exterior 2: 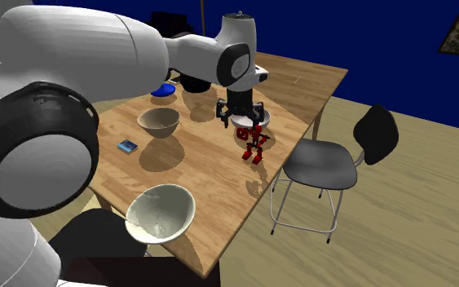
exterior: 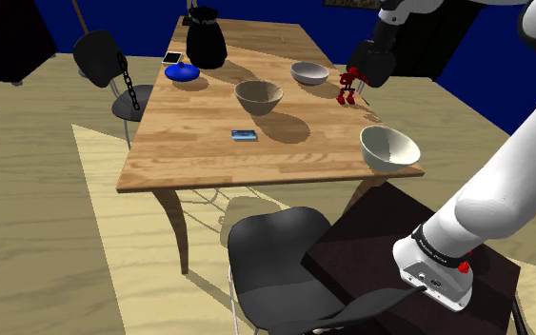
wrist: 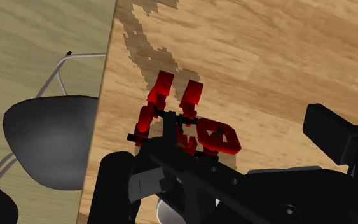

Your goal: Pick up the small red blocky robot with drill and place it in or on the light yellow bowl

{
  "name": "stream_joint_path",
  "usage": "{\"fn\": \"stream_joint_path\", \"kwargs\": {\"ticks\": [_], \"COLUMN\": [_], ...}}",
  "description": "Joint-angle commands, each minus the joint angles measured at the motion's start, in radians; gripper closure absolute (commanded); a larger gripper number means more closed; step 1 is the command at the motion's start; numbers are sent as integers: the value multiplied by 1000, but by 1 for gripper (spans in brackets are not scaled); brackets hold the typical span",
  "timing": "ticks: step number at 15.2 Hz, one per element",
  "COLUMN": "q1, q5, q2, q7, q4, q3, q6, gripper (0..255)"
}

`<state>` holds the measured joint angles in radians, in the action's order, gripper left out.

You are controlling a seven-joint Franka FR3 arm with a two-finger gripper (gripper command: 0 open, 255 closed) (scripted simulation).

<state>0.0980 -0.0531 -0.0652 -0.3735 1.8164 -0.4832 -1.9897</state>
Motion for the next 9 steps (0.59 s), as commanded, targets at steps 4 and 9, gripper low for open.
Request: {"fn": "stream_joint_path", "kwargs": {"ticks": [4,9], "q1": [72,107], "q5": [-92,-128], "q2": [-211,-299], "q7": [-86,-113], "q4": [-184,-236], "q3": [-24,-21], "q6": [16,-4], "gripper": [0,0]}}
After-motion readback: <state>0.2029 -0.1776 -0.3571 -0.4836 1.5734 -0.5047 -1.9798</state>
